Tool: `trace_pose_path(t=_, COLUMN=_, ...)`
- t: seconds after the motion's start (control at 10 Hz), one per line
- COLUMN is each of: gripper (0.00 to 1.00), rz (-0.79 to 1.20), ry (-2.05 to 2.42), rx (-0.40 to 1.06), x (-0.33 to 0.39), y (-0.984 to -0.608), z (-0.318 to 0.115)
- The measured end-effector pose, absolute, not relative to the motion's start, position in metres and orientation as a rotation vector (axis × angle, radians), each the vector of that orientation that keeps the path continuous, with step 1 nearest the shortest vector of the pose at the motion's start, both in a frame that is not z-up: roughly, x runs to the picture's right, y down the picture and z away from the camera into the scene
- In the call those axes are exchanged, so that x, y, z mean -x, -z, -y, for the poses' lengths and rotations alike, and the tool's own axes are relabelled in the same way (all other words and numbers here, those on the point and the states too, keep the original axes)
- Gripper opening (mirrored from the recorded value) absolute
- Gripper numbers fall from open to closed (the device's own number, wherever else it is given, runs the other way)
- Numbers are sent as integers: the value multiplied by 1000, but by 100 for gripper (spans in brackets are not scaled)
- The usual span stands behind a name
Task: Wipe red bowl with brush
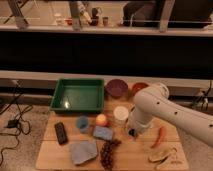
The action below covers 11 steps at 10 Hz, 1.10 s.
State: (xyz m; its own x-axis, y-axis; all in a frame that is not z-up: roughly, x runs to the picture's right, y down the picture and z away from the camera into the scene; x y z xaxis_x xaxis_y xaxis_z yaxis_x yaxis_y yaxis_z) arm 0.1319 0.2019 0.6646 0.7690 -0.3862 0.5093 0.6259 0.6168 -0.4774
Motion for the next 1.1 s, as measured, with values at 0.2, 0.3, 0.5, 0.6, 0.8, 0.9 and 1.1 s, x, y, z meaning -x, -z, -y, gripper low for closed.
trace_pose_path(t=0.2, gripper=0, rz=365, ry=601, rx=681, x=-133, y=-663, z=-196)
trace_pose_path(t=0.3, gripper=0, rz=359, ry=602, rx=678, x=-134, y=-661, z=-193)
trace_pose_path(t=0.5, gripper=0, rz=342, ry=602, rx=672, x=-137, y=-658, z=-186)
trace_pose_path(t=0.6, gripper=0, rz=336, ry=601, rx=670, x=-137, y=-657, z=-183)
trace_pose_path(t=0.8, gripper=0, rz=313, ry=602, rx=664, x=-139, y=-652, z=-174)
trace_pose_path(t=0.9, gripper=0, rz=305, ry=603, rx=661, x=-140, y=-650, z=-169)
trace_pose_path(t=1.1, gripper=0, rz=280, ry=602, rx=652, x=-143, y=-647, z=-159)
